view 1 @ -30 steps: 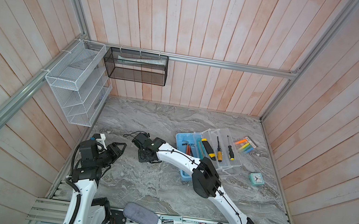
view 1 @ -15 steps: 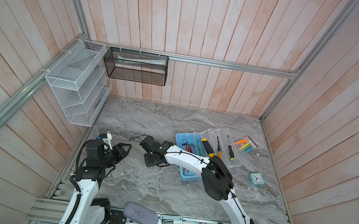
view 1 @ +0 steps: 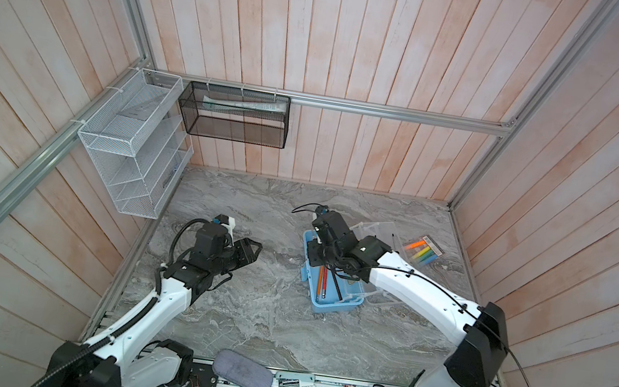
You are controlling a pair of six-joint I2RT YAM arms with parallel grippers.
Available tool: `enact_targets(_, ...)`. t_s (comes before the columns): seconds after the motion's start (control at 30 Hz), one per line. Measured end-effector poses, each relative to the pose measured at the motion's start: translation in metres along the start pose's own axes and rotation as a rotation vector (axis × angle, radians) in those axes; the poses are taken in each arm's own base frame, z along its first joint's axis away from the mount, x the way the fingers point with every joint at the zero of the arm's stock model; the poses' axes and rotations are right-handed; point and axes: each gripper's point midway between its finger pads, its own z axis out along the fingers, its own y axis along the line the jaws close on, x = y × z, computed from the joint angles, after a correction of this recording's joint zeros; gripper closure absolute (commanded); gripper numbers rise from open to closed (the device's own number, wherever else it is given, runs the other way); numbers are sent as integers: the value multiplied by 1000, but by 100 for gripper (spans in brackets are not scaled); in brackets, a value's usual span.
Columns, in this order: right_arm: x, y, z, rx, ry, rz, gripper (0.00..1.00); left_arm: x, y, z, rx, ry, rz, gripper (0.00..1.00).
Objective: Pack the tool kit
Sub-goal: 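Carry the clear-handled screwdriver with the right gripper over the box and lower it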
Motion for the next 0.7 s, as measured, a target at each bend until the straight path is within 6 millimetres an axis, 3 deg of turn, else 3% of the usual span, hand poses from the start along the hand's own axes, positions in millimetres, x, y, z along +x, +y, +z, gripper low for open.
enact_targets(0.23, 17, -122, -16, 278, 25, 88, 100, 15, -44, 53, 28, 97, 80, 43)
enact_targets(0.33, 33, -157, -22, 354, 51, 121, 100, 12, -56, 72, 40, 109, 92, 43)
enact_targets(0.47, 44, -181, -28, 412, 62, 143, 100, 5, -62, 90, 40, 111, 101, 43)
enact_targets(0.7, 46, -191, -27, 443, 76, 93, 100, -5, -72, 106, 46, 108, 127, 43)
